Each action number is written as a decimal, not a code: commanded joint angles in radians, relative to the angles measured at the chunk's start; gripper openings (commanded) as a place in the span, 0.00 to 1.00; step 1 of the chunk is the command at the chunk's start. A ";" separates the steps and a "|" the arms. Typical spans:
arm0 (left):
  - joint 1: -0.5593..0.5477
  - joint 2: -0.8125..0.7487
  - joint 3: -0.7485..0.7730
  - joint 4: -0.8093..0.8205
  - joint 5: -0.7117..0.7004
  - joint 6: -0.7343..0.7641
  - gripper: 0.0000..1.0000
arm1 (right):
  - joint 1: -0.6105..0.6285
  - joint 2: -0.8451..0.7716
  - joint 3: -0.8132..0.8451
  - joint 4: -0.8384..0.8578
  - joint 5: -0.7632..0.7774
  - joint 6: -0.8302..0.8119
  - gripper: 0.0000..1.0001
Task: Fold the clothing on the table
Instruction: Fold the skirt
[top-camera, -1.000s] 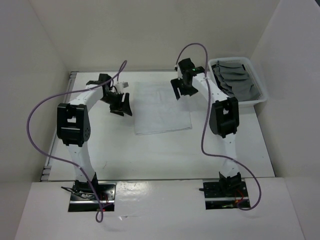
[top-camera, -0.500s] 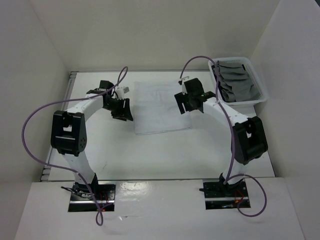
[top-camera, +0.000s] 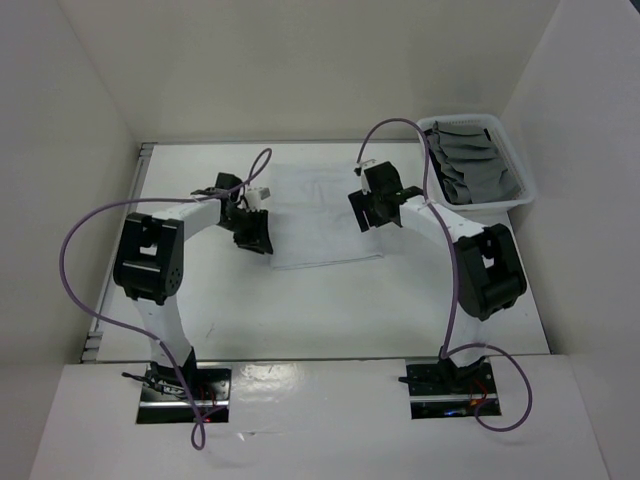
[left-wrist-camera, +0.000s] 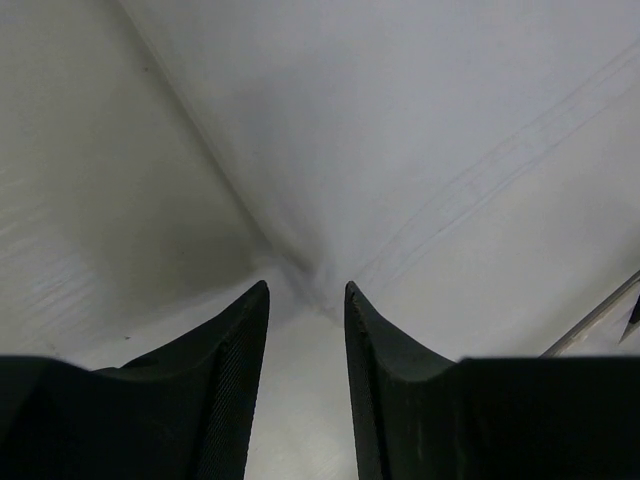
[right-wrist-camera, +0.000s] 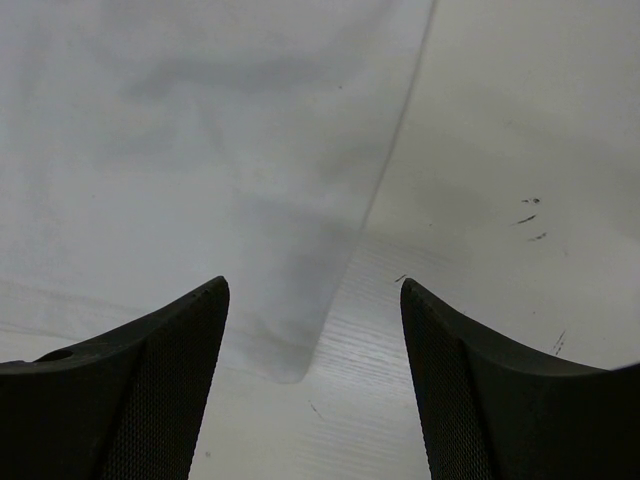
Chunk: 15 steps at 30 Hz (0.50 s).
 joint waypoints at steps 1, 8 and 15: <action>-0.027 0.022 -0.006 0.008 -0.017 -0.012 0.43 | 0.002 -0.018 -0.009 0.033 0.007 0.013 0.74; -0.037 0.004 -0.036 -0.001 -0.077 -0.012 0.43 | 0.002 -0.051 -0.029 0.033 -0.002 -0.006 0.74; -0.058 -0.005 -0.056 -0.012 -0.077 0.008 0.40 | 0.002 -0.069 -0.040 0.015 -0.011 -0.006 0.74</action>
